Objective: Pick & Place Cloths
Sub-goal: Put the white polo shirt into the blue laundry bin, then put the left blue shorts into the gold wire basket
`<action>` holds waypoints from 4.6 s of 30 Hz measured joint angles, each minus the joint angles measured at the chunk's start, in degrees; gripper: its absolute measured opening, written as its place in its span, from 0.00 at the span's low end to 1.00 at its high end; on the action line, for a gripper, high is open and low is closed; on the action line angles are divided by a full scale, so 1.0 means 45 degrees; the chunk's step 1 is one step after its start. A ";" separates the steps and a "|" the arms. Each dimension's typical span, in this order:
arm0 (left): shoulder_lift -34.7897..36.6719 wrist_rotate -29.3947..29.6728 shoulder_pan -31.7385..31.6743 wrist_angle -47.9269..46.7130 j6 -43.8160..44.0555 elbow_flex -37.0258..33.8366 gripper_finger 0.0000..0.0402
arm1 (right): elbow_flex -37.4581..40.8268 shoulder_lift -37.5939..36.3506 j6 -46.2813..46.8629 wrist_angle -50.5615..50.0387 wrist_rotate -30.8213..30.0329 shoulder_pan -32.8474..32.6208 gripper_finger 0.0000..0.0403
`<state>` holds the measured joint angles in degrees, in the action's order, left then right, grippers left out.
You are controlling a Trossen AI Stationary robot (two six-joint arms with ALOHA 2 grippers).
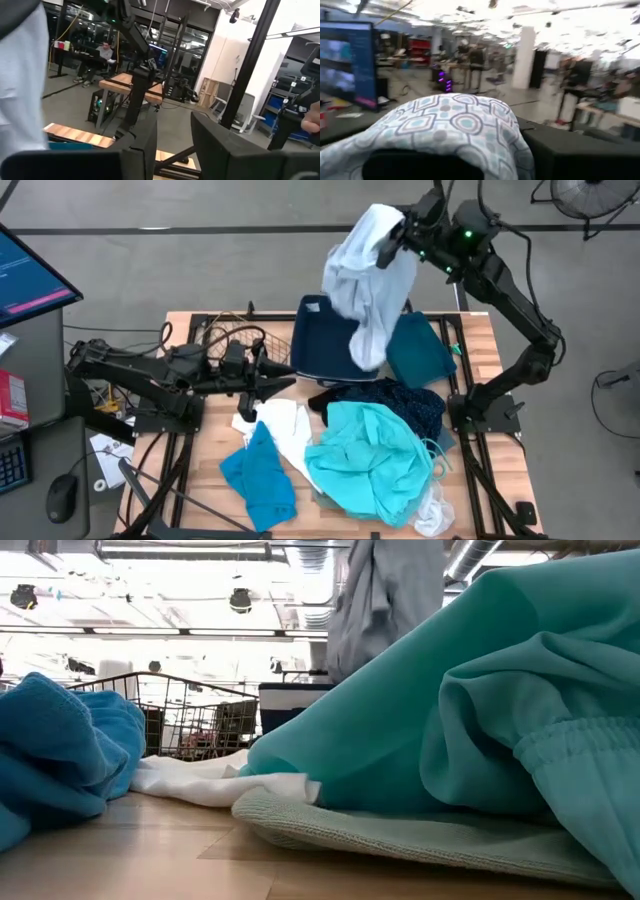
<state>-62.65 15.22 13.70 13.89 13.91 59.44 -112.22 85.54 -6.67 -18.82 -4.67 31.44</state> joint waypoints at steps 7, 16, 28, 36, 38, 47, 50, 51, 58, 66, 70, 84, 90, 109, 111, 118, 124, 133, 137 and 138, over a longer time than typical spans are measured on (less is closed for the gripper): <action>0.0359 0.0005 0.0130 -0.0310 -0.0002 -0.0019 0.22 | 0.0024 0.1157 0.0182 -0.0245 0.0753 -0.0693 0.00; 0.1394 0.0058 0.0972 -0.0559 0.0007 -0.0019 0.10 | 0.0024 0.2503 0.0358 -0.1388 -0.0179 -0.2749 0.00; 0.1904 0.0043 0.2297 -0.0563 -0.0395 -0.0019 0.01 | 0.0019 0.2379 0.0890 -0.7494 -0.2337 -0.3937 0.00; 0.1894 0.0230 0.2290 -0.0567 -0.0466 -0.0019 0.01 | 0.0005 0.3465 0.1229 -0.7005 -0.1955 -0.2023 0.00; 0.1894 0.0234 0.2287 -0.0567 -0.0466 -0.0019 0.01 | 0.0007 0.3993 0.1436 -0.7145 -0.1750 -0.1691 0.00; 0.1894 0.0287 0.2287 -0.0563 -0.0272 -0.0019 0.01 | 0.0015 0.7085 0.1207 -0.7442 -0.1591 -0.0826 0.00; 0.1894 0.0287 0.2287 -0.0563 -0.0262 -0.0019 0.01 | 0.0016 0.7894 0.1265 -0.7807 -0.1328 -0.0667 0.00; 0.1894 0.0287 0.2287 -0.0563 -0.0262 -0.0019 0.01 | 0.0019 0.8144 0.1332 -0.7887 -0.1111 -0.0632 0.00; 0.1894 0.0287 0.2287 -0.0564 -0.0262 -0.0019 0.01 | 0.0015 0.9269 0.1828 -0.8705 -0.0042 -0.0787 0.04; 0.1814 0.0278 0.2287 -0.0528 -0.0396 -0.0019 0.02 | 0.0041 0.9188 0.1362 -1.0274 0.0091 -0.1114 0.33; 0.1519 0.0206 0.2295 -0.0486 -0.0969 -0.0015 0.08 | 0.0032 0.7906 0.0855 -1.0217 0.0102 -0.1362 0.57; -0.0517 0.0184 0.3067 -0.5669 0.0593 -0.0016 0.46 | 0.0019 0.1703 0.2108 -1.1382 0.0083 -0.2839 0.84; -0.1638 0.0115 0.3790 -0.8202 0.2667 -0.0019 0.51 | 0.0019 -0.0661 0.4012 -1.1743 0.0082 -0.4301 0.81; -0.3688 -0.0956 0.4754 -1.2461 1.0100 -0.0019 0.52 | 0.0029 -0.1929 0.7150 -1.4203 -0.1077 -0.9221 0.81; -0.3687 -0.0964 0.4813 -1.2934 1.0808 -0.0015 0.52 | 0.0019 -0.1784 0.7080 -1.4250 -0.1198 -0.9465 0.81; -0.3687 -0.1052 0.4835 -1.5604 1.2285 -0.0015 0.52 | 0.0029 -0.1431 0.7074 -1.4292 -0.1370 -1.0479 0.81; -0.3687 -0.0302 0.4895 -1.5872 1.2935 -0.0307 0.52 | 0.0019 -0.1269 0.7458 -1.4302 -0.1370 -1.1269 0.81; -0.3687 0.0846 0.4895 -1.4355 1.3731 -0.2224 0.52 | 0.0019 -0.1249 0.8158 -1.4360 -0.1608 -1.2103 0.81; -0.3687 0.0913 0.4779 -1.3233 1.3736 -0.2930 0.52 | 0.0019 -0.1249 0.8166 -1.4351 -0.2397 -1.2316 0.81; -0.3687 0.0927 0.4779 -1.3056 1.3736 -0.3032 0.52 | 0.0019 -0.1249 0.8170 -1.4355 -0.2445 -1.2327 0.81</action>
<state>-79.24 19.39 35.20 -44.87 75.72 45.80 -112.14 79.92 30.09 -83.42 -15.67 -24.03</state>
